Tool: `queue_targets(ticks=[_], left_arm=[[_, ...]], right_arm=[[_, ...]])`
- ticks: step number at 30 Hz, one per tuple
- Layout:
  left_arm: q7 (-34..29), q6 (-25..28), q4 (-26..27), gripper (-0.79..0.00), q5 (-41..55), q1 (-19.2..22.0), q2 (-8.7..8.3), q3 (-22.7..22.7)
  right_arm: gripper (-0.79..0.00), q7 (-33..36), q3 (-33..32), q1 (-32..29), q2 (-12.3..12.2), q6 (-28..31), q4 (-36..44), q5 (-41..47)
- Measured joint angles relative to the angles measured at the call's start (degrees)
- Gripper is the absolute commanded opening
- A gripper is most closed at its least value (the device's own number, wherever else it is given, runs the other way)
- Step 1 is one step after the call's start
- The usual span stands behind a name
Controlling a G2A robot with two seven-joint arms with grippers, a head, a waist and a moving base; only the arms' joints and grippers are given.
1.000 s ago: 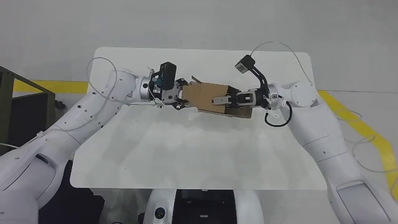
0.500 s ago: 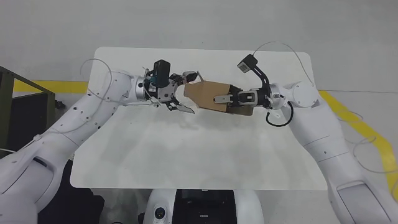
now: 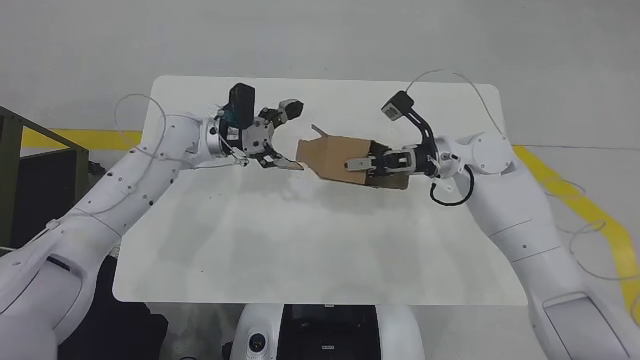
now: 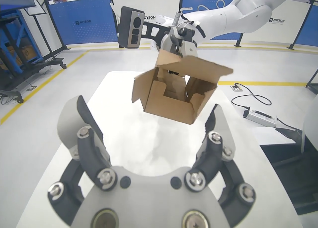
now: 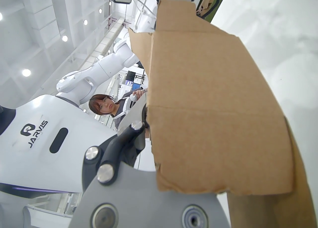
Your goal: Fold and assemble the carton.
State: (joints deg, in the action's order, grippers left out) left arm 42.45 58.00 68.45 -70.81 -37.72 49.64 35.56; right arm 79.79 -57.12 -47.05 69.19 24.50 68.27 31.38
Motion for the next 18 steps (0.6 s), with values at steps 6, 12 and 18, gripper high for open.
queue_targets(ticks=[6, 12, 18], left_arm=[[-0.89, 0.0, -0.48, 0.0, 5.92, 0.96, -0.09, -1.84], [-4.24, 0.0, -3.01, 0.0, 13.95, 1.91, -0.1, -1.82], [-11.61, -0.04, -5.66, 0.0, 23.7, 2.97, 0.8, -1.26]], right_arm=[[-0.785, 0.31, 0.78, 0.41, -0.01, -0.32, 0.06, -0.44], [-0.785, 0.63, 1.44, 0.53, -0.14, -0.64, 0.89, -0.63], [-0.785, 0.79, 2.39, 0.46, -0.4, -0.79, 2.58, -1.5]])
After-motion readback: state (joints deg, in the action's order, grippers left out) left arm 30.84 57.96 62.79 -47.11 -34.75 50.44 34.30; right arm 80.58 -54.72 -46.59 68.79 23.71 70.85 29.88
